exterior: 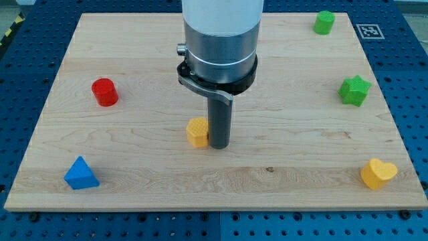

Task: Push the hexagon to the right of the red circle

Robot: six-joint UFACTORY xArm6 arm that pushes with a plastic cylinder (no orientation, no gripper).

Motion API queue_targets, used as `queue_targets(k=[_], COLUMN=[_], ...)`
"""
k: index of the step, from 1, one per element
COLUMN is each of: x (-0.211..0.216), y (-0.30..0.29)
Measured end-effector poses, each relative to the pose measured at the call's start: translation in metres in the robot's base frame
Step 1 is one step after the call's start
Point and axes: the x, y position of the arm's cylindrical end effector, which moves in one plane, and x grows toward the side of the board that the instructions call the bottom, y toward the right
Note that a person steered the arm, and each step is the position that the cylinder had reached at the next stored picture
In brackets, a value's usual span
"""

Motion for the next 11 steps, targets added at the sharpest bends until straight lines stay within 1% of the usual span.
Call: queue_targets(k=[1, 2, 3, 4, 7, 9, 10, 11], x=[0.019, 0.021, -0.008, -0.022, -0.034, -0.052, -0.049, -0.031], y=[-0.002, -0.015, -0.027, -0.027, -0.027, -0.027, -0.027, -0.033])
